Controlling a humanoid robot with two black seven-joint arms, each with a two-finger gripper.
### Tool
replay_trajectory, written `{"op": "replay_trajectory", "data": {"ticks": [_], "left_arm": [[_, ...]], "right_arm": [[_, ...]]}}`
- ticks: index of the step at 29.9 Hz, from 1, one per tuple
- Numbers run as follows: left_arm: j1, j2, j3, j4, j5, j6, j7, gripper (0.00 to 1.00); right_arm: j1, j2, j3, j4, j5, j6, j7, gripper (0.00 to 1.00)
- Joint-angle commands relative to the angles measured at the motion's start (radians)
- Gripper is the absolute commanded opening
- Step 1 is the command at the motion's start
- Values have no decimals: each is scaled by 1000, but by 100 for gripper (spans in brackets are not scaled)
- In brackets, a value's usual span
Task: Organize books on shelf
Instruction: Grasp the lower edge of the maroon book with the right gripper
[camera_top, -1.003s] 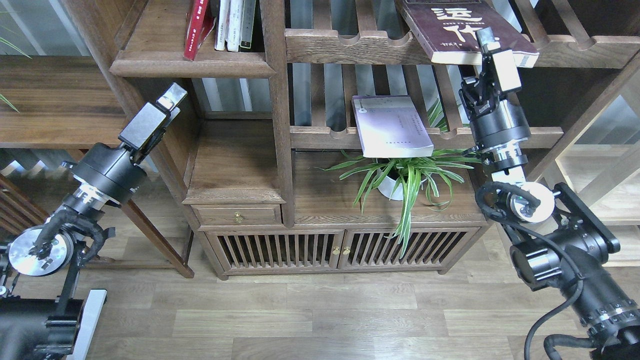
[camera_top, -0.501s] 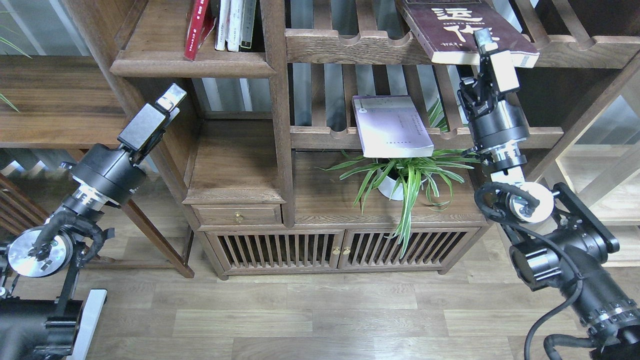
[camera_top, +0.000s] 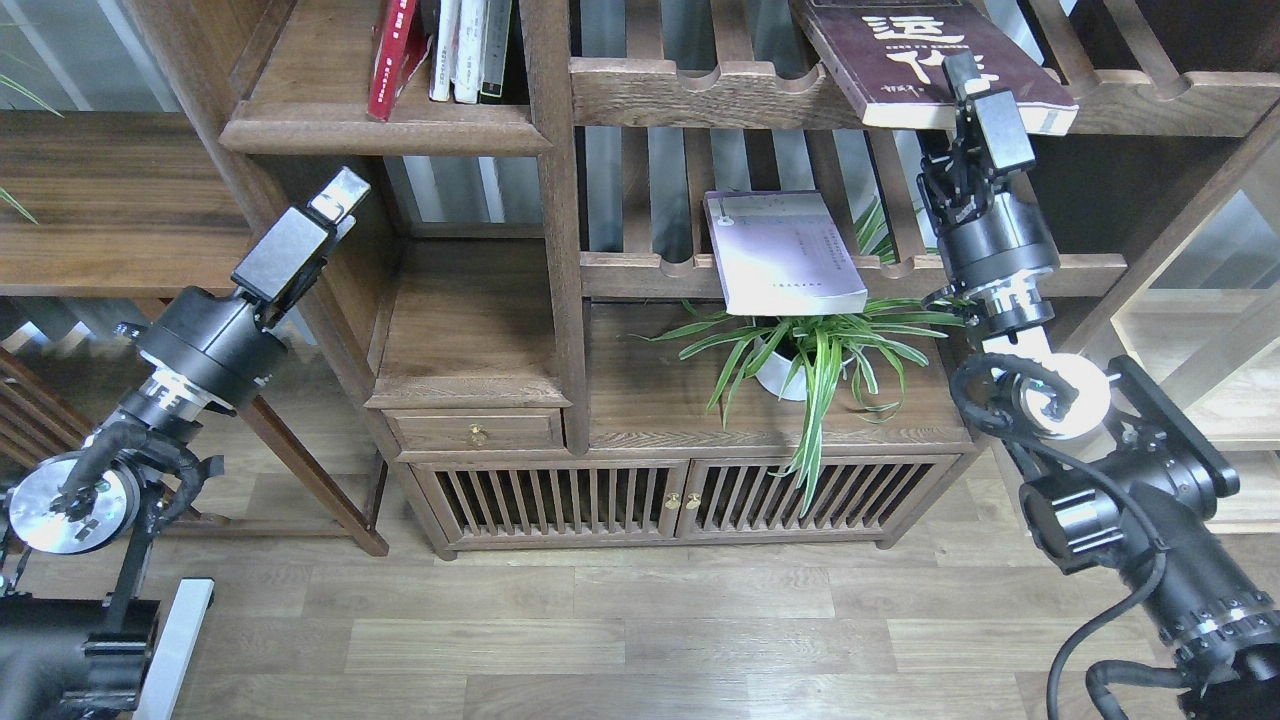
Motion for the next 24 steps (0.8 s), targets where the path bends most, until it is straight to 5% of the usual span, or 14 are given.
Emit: {"op": "replay_trajectory", "data": {"ticks": [1, 12, 24], "left_arm": [[0, 2, 0, 0, 0, 0, 0, 99], [3, 2, 0, 0, 0, 0, 0, 99], [3, 2, 0, 2, 2, 0, 0, 99]], "right_arm": [[1, 1, 2, 0, -1, -28, 1, 74], [14, 5, 39, 3, -2, -52, 11, 39], [-10, -16, 34, 6, -15, -42, 5, 30]]}}
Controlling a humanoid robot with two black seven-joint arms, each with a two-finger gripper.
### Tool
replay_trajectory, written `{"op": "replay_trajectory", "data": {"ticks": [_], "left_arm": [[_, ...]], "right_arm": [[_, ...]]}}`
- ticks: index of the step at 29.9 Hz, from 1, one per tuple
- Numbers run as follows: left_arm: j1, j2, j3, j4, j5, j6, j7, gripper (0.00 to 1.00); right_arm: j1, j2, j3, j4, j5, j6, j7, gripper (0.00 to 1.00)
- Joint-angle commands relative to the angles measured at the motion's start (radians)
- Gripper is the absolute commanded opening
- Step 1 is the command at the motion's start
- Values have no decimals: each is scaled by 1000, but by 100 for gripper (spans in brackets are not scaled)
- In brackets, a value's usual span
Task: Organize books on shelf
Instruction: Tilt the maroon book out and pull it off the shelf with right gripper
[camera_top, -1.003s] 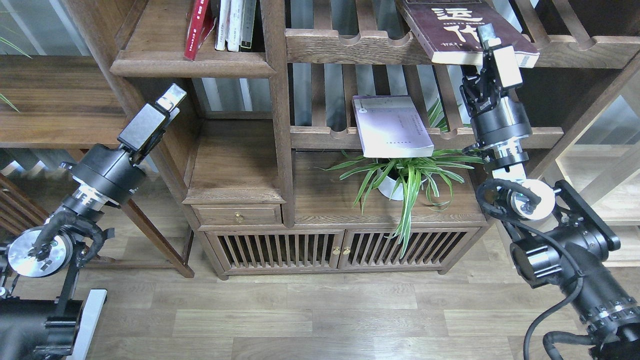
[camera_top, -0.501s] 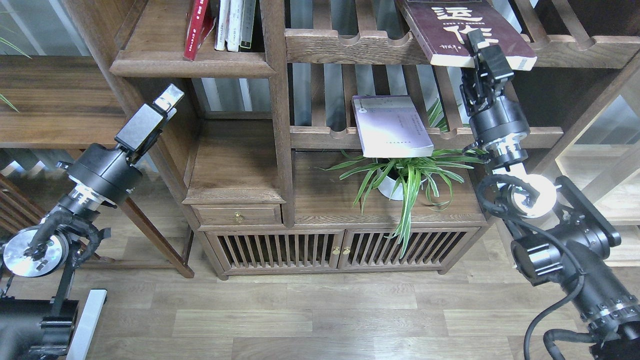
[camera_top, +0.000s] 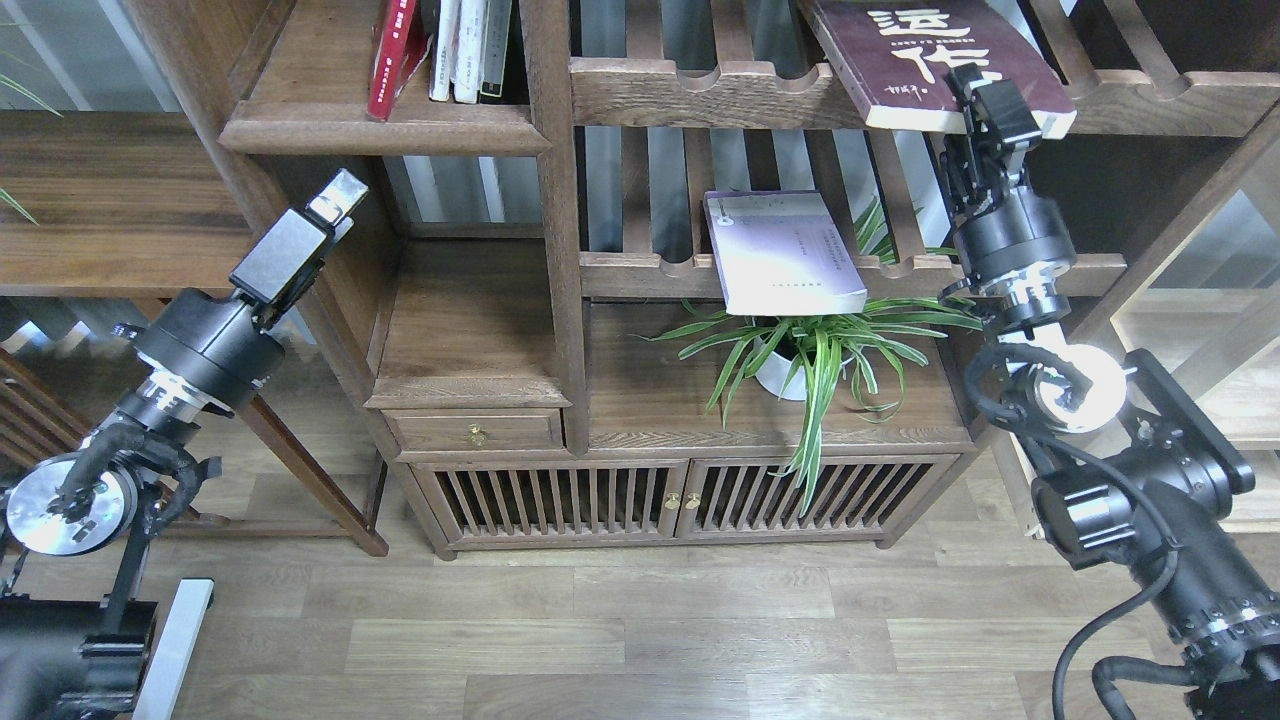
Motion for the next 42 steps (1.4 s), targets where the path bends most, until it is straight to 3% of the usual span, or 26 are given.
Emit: {"op": "replay_trajectory", "data": {"ticks": [1, 4, 6, 15, 28, 42], "left_arm": [[1, 0, 0, 2, 1, 0, 0, 99], [2, 0, 0, 2, 1, 0, 0, 99], [3, 0, 0, 2, 1, 0, 0, 99], [5, 0, 3, 3, 1, 0, 0, 99], [6, -22, 14, 14, 1, 0, 0, 99], [41, -25, 18, 12, 1, -8, 0, 99]], "right_arm": [[-5, -8, 0, 0, -4, 7, 0, 27], [-5, -10, 2, 1, -4, 65, 0, 14], [-5, -8, 2, 1, -4, 107, 0, 11], [-20, -11, 15, 9, -3, 136, 7, 11], [-158, -80, 41, 87, -4, 136, -2, 11], [-321, -73, 109, 78, 6, 136, 7, 13]]}}
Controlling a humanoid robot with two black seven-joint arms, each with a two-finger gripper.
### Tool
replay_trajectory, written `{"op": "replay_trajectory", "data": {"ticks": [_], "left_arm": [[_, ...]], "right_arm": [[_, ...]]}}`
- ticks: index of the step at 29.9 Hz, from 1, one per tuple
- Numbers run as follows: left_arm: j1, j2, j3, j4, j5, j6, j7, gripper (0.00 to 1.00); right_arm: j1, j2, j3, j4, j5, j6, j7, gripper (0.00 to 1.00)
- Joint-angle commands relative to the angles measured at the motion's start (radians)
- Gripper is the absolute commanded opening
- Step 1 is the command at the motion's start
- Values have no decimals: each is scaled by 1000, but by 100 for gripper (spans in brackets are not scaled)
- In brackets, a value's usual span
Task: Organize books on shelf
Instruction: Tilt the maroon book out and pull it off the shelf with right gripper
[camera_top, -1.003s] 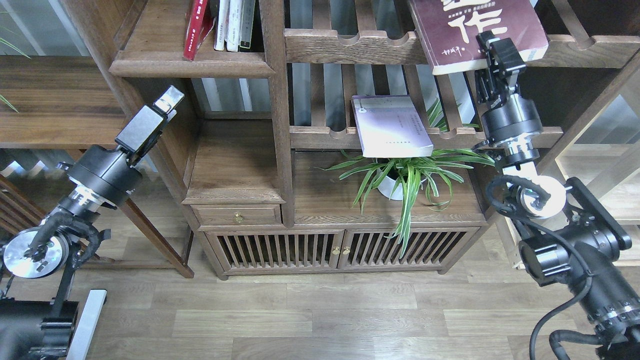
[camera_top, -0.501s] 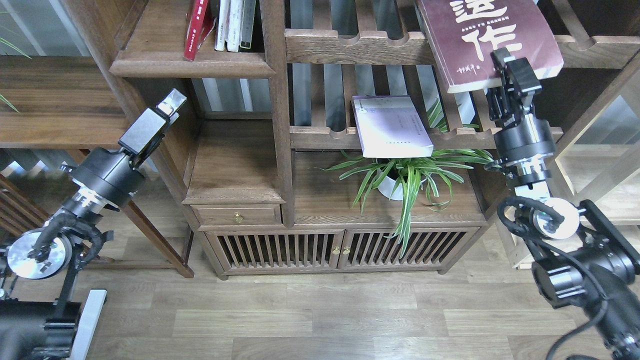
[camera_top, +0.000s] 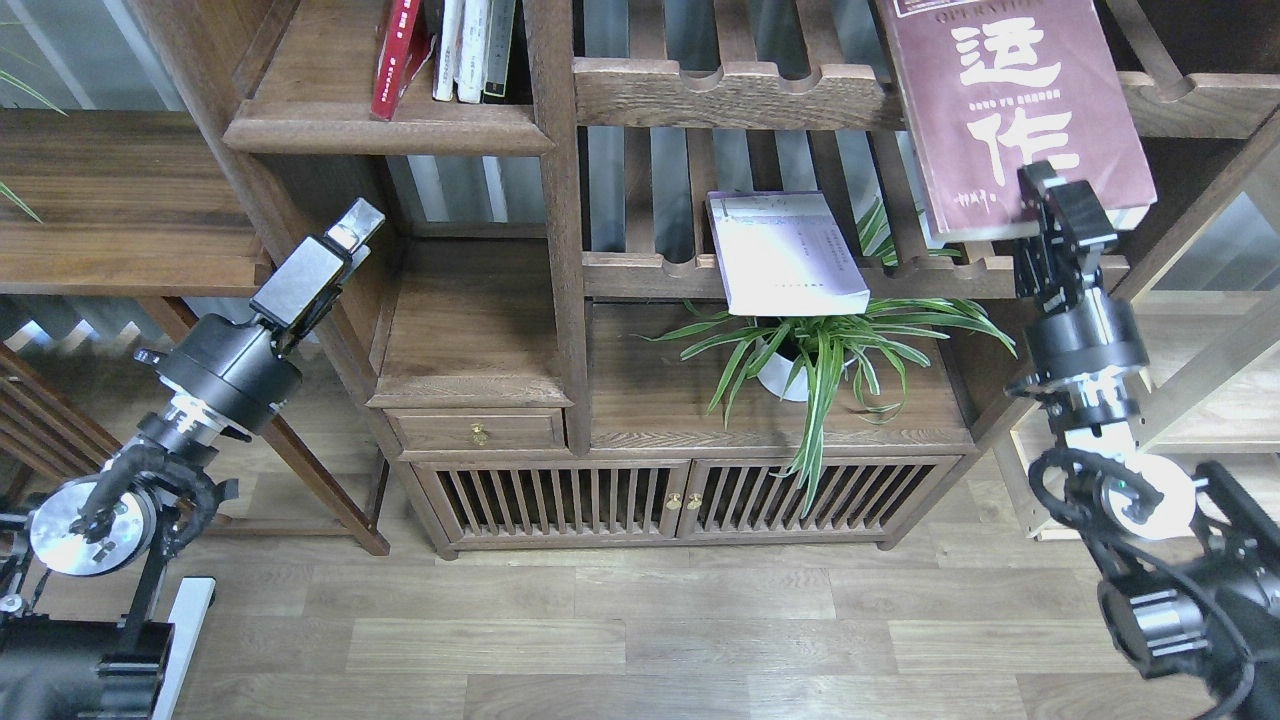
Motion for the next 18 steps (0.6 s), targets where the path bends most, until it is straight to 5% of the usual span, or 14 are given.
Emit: {"op": "replay_trajectory", "data": {"ticks": [1, 18], "left_arm": [[2, -3, 4, 1, 0, 1, 0, 99], [8, -42, 25, 5, 1, 2, 0, 99]], "right_arm": [[-38, 5, 22, -5, 4, -1, 1, 13], [-108, 6, 129, -45, 69, -1, 3, 13]]}}
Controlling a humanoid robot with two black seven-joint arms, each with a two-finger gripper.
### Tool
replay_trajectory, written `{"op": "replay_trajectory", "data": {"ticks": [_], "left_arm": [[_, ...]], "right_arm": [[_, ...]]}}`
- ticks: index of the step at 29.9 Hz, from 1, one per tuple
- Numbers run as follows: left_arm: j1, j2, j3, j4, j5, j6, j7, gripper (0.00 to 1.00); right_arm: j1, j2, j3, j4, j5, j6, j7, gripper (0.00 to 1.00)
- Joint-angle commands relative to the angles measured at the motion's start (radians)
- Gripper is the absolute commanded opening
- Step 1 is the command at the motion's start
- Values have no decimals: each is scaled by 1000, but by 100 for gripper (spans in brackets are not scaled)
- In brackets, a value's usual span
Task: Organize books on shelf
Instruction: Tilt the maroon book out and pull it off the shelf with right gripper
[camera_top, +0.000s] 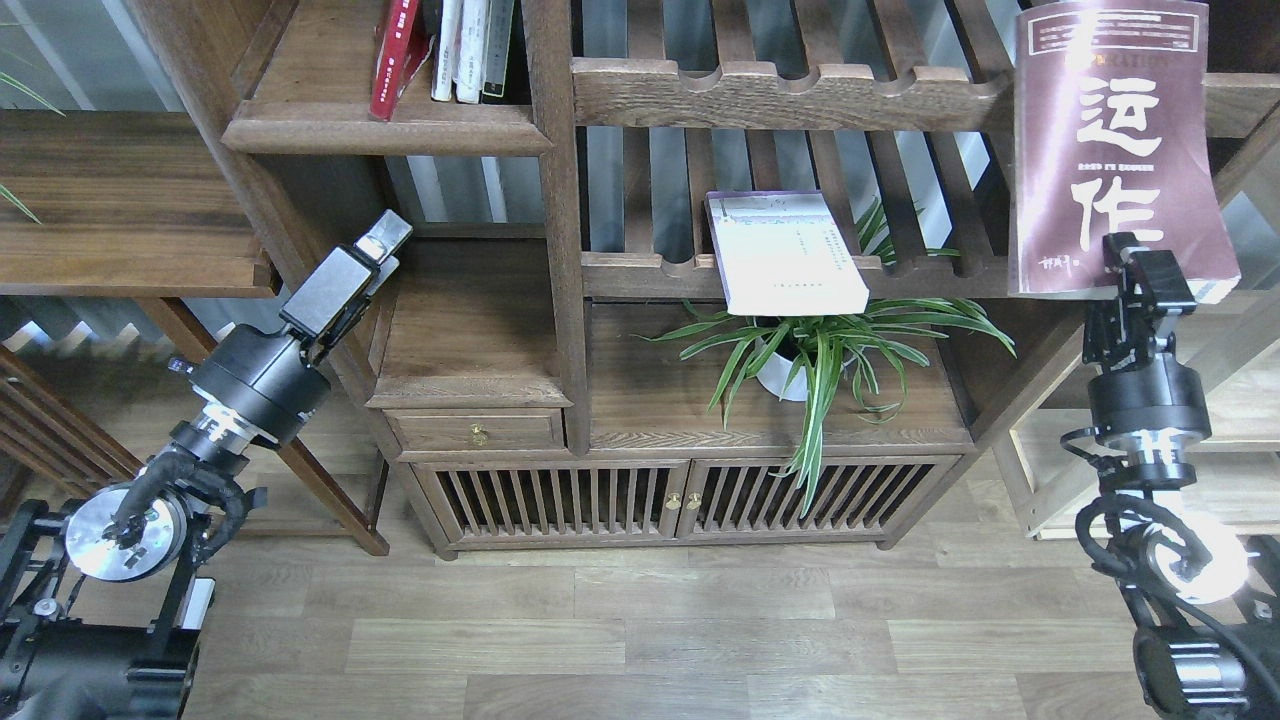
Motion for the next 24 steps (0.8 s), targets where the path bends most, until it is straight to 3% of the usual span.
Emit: {"op": "replay_trajectory", "data": {"ticks": [1, 24], "left_arm": [[8, 0, 2, -1, 0, -1, 0, 99], [21, 0, 16, -1, 0, -1, 0, 99]], "right_arm": [[-6, 0, 3, -6, 9, 0, 1, 13], [-141, 6, 60, -99, 43, 0, 4, 13]]}}
